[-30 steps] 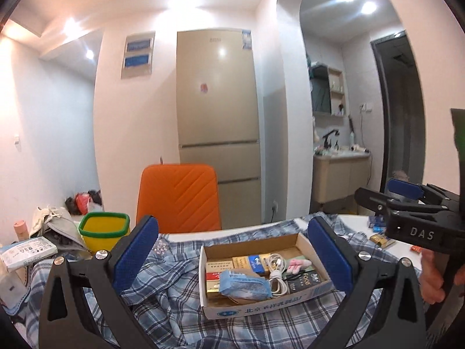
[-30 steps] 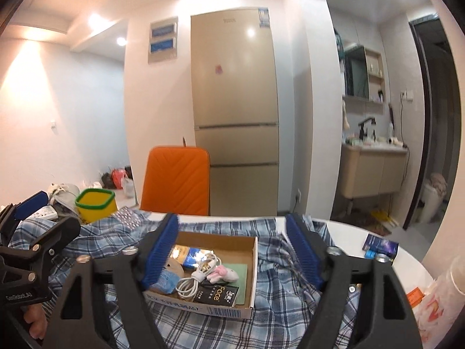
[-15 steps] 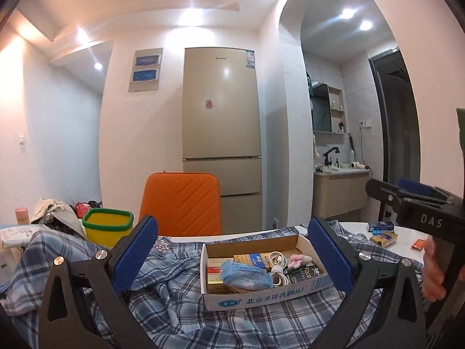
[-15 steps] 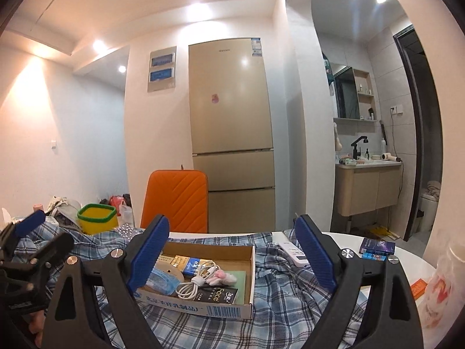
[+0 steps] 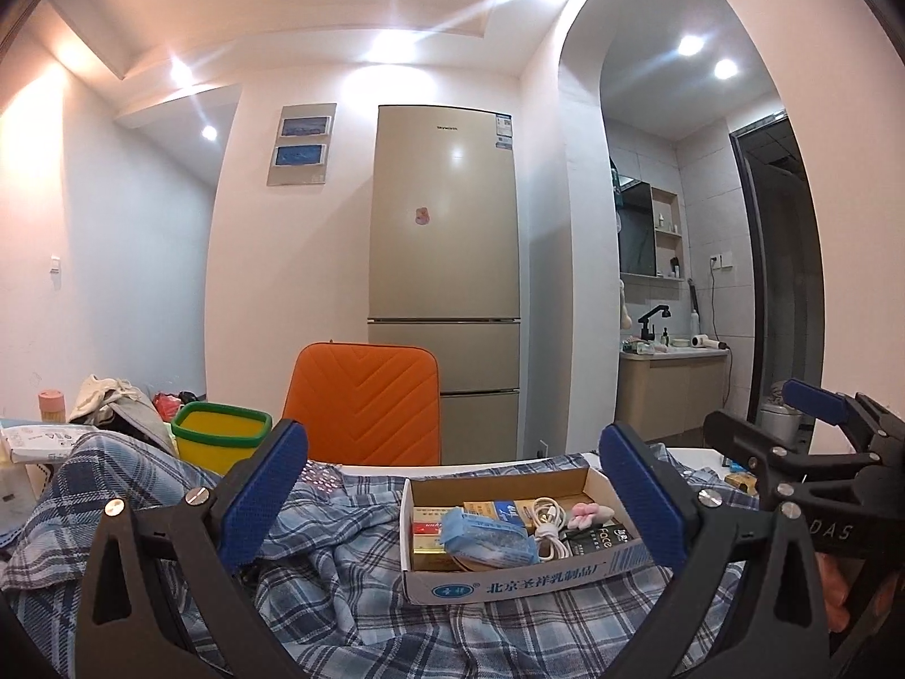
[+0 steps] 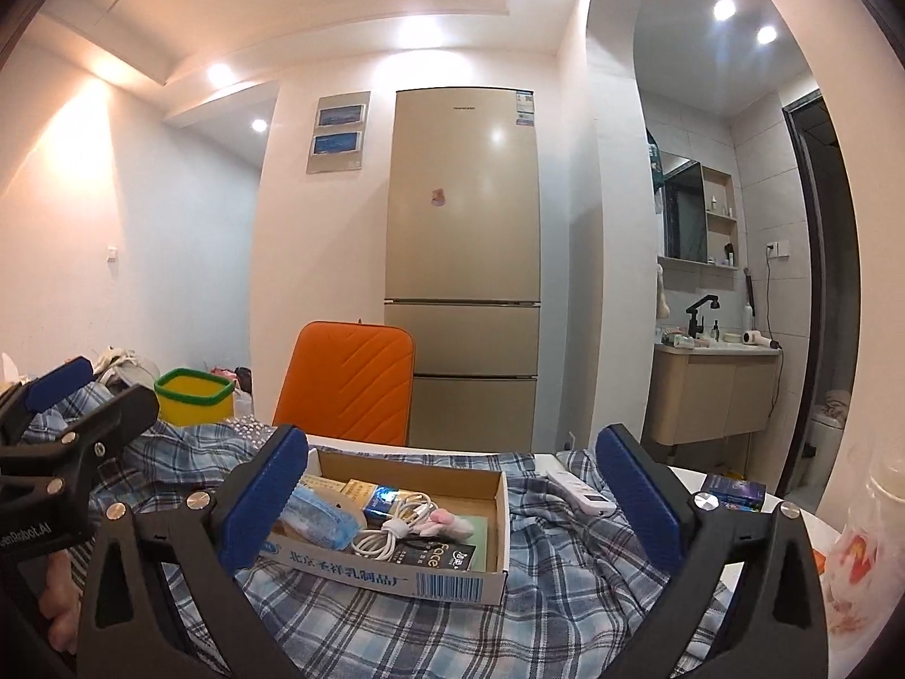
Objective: Organize soft objects
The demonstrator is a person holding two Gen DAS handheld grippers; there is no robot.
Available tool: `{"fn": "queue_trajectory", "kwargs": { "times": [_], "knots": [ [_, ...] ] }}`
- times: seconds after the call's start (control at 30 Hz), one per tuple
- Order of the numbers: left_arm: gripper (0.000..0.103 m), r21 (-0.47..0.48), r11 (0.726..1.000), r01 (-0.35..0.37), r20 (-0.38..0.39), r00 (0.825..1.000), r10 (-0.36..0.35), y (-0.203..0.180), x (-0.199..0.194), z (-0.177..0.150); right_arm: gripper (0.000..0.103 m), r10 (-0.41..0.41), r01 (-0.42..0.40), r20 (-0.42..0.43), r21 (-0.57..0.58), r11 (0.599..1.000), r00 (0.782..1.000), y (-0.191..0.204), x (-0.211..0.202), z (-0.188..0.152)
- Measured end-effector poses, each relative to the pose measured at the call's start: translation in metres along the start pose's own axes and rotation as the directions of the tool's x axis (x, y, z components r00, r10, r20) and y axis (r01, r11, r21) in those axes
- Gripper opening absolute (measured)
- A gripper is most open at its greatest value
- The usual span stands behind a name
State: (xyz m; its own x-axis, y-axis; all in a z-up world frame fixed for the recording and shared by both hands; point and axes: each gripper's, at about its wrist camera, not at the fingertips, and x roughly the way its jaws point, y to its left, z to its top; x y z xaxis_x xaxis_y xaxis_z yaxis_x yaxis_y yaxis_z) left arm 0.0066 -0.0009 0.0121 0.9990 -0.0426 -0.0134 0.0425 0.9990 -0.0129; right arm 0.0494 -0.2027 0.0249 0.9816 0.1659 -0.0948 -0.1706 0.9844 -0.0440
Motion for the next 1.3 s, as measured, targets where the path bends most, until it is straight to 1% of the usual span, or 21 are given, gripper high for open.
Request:
{"fn": "queue_trajectory", "kwargs": {
  "times": [0.1,0.2,0.37,0.67,0.9,1.3],
  "knots": [
    [0.103,0.015,1.0,0.008,-0.004,1.0,-0.008,-0.002,0.0,0.0,0.103,0.002,-0.003,0.006,0.001,1.0,1.0,-0.001,-0.001,0.0],
    [0.103,0.034,0.999,0.011,0.011,1.0,-0.012,-0.006,-0.003,0.0,0.103,-0.001,0.001,0.014,-0.001,1.0,1.0,0.0,-0.002,0.0],
    [0.103,0.066,0.998,-0.001,0.021,1.0,-0.001,-0.012,-0.006,0.0,0.103,-0.003,0.003,0.016,-0.002,1.0,1.0,0.0,-0.003,0.0],
    [0.103,0.037,0.999,-0.016,0.01,1.0,0.016,-0.006,-0.003,0.002,0.103,-0.024,0.023,0.032,0.023,0.999,0.999,-0.006,-0.007,0.002],
    [0.103,0.032,0.999,-0.028,0.002,1.0,0.028,-0.005,-0.001,0.001,0.103,-0.034,0.033,0.033,0.03,0.999,0.999,-0.009,-0.008,0.004],
    [0.103,0.018,0.999,-0.027,-0.02,0.999,0.027,-0.001,0.003,0.001,0.103,-0.042,0.041,0.033,0.03,0.999,0.999,-0.011,-0.01,0.003]
  ]
}}
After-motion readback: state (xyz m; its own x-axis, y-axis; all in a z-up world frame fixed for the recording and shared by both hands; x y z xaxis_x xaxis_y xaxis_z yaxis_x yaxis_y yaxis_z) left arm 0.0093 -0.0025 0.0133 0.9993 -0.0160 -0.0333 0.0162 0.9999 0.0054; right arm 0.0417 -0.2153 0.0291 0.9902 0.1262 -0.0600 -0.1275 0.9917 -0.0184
